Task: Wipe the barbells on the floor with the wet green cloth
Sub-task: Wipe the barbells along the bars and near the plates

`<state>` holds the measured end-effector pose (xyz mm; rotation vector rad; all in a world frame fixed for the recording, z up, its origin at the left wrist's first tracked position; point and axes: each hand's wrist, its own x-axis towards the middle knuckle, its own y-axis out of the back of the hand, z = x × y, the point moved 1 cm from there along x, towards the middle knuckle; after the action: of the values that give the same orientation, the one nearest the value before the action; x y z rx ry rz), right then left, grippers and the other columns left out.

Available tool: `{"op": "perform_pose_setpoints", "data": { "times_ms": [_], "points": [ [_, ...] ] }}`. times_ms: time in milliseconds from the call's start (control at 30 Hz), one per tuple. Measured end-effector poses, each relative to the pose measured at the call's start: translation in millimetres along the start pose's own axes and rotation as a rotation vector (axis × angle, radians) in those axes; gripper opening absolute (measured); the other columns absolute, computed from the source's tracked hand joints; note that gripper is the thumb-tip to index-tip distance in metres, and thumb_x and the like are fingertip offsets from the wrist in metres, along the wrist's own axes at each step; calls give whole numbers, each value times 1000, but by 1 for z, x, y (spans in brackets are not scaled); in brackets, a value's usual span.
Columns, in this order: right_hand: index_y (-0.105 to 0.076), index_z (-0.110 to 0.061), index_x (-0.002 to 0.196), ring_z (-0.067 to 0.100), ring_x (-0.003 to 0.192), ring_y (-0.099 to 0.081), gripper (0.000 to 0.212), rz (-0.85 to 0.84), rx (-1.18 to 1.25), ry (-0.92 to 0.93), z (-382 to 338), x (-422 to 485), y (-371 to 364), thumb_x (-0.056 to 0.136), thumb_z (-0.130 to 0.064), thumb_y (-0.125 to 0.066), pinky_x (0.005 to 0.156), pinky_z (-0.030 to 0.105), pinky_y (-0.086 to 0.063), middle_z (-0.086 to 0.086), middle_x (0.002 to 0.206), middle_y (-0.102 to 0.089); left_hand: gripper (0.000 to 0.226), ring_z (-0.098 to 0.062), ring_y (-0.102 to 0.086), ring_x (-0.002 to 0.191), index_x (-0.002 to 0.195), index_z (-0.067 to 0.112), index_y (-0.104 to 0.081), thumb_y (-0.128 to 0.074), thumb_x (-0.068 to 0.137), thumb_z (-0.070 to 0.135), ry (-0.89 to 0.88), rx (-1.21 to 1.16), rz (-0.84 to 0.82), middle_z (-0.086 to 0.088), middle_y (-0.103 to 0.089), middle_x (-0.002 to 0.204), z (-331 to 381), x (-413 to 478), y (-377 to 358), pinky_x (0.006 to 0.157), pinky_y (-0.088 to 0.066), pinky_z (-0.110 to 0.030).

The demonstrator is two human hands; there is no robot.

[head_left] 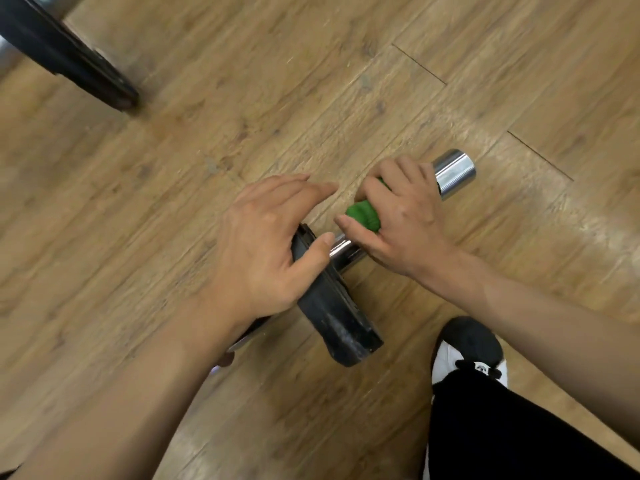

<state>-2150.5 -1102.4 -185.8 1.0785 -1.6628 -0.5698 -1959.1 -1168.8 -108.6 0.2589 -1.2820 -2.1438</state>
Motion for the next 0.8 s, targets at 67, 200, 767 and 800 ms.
{"op": "perform_pose_setpoints", "data": {
  "times_ms": [67,200,767,800],
  "points": [
    [-62,-7,80,32,83,-55,61,26,29,-9,-1,18,7,103,-61,-45,76,44,-37,12,88,-59,60,-30,-57,135,136,6,-65,-45,96,47,34,7,-15,-9,-69,132,0,-1,1,109,-43,-45],
    [-62,-7,82,30,85,-52,57,17,-18,49,2,37,27,97,-61,-54,79,40,-32,11,89,-58,69,-34,-51,139,147,7,-55,-28,106,56,142,98,58,-13,-57,147,0,0,11,110,-42,-52],
    [-67,-6,88,31,91,-52,56,-381,36,-37,-173,99,199,91,-61,-58,81,43,-38,10,94,-58,65,-37,-48,135,150,8,-50,-22,108,49,563,166,-218,-18,-54,148,103,-99,236,112,-36,-48],
    [-67,-6,87,32,91,-52,55,-397,39,-49,-187,105,210,91,-61,-58,81,44,-39,10,95,-58,67,-37,-47,135,151,9,-49,-21,107,51,594,187,-229,-17,-54,149,108,-106,251,111,-35,-47]
  ]
}}
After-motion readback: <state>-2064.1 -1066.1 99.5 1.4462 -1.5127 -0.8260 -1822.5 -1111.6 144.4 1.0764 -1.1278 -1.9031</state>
